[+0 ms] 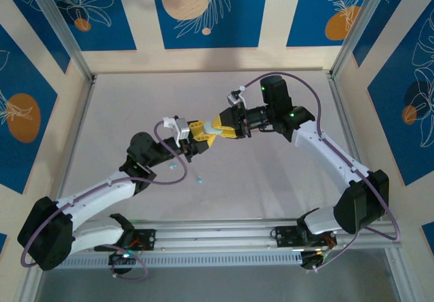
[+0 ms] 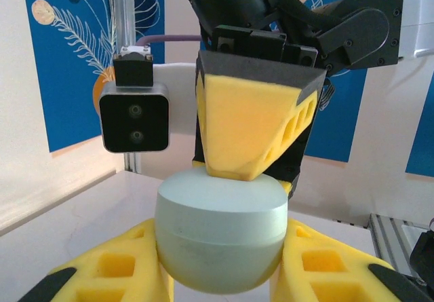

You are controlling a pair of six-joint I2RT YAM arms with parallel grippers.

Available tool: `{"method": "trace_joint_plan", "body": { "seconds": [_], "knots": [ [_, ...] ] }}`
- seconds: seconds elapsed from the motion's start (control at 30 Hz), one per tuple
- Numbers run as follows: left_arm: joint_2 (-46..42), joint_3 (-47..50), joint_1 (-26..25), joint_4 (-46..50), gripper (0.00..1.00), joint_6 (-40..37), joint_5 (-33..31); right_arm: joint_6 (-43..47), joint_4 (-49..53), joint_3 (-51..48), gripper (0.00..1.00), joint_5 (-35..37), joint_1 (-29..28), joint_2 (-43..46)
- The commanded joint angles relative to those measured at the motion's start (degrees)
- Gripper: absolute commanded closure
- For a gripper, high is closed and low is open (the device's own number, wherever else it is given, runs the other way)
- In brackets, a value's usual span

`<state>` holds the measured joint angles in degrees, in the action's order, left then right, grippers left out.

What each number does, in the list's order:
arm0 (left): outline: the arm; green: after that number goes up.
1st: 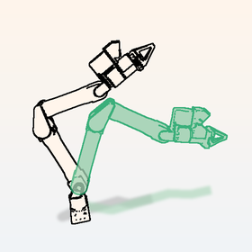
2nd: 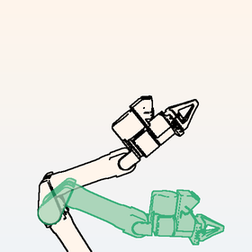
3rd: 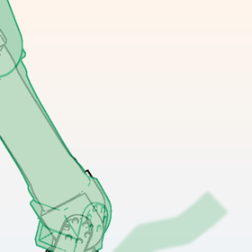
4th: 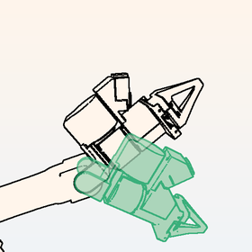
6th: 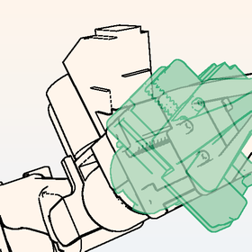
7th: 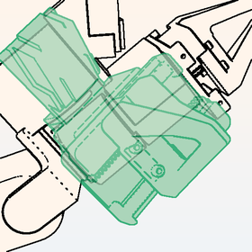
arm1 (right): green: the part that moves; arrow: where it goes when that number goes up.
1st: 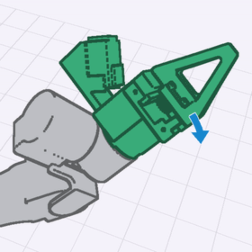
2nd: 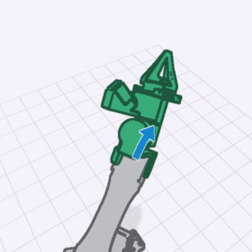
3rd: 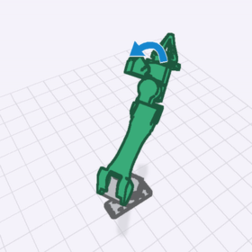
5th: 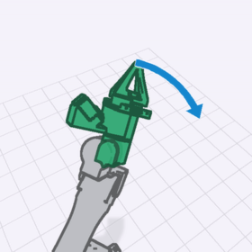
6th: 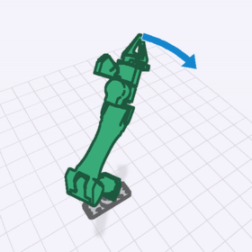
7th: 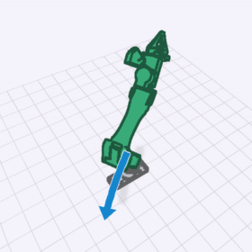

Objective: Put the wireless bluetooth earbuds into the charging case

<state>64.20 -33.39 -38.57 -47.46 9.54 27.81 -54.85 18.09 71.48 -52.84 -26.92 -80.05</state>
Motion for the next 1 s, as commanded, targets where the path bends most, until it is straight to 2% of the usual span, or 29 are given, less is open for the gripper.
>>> {"method": "trace_joint_plan", "body": {
  "seconds": [0.0,0.13,0.3,0.4,0.47,0.53,0.57,0.77,0.87,0.97],
  "knots": [
    [-0.40,-1.95,-0.73,-1.66,0.71,-0.04,-0.81,-0.83,-0.33,-0.90,0.66,-2.79,0.00,1.10],
    [-0.55,-2.10,-0.72,0.47,0.67,-0.94,-0.99,-0.05,0.02,-1.50,0.77,-0.65,0.96,1.96],
    [-1.18,-2.32,-0.79,5.98,0.56,-2.22,-4.24,-0.58,-1.91,-3.27,0.80,2.57,2.00,3.25],
    [-1.60,-2.52,-0.76,7.82,0.44,-2.78,-5.20,-2.65,-5.31,-5.62,0.80,5.49,2.94,4.35],
    [-1.93,-2.57,-0.79,9.29,0.44,-3.14,-5.61,-4.44,-8.26,-7.70,0.81,7.48,3.68,5.07],
    [-2.45,-2.36,-0.73,10.34,0.38,-3.38,-6.49,-4.94,-9.90,-8.99,0.82,8.51,4.59,5.16],
    [-2.91,-2.20,-0.81,10.39,0.35,-3.48,-6.91,-4.67,-9.71,-9.67,0.82,9.66,5.25,5.24],
    [-5.98,-1.83,-0.81,14.76,0.33,-3.19,-11.48,-1.40,-5.73,-14.50,0.82,23.15,10.27,1.80],
    [-7.52,-3.50,-0.74,21.49,0.32,-2.23,-14.66,0.07,-5.75,-14.75,0.82,26.03,12.64,-4.06],
    [-8.28,-8.26,-0.68,35.17,0.31,0.45,-19.83,0.74,-9.10,-14.90,0.83,29.73,13.18,-9.10]
  ]
}}
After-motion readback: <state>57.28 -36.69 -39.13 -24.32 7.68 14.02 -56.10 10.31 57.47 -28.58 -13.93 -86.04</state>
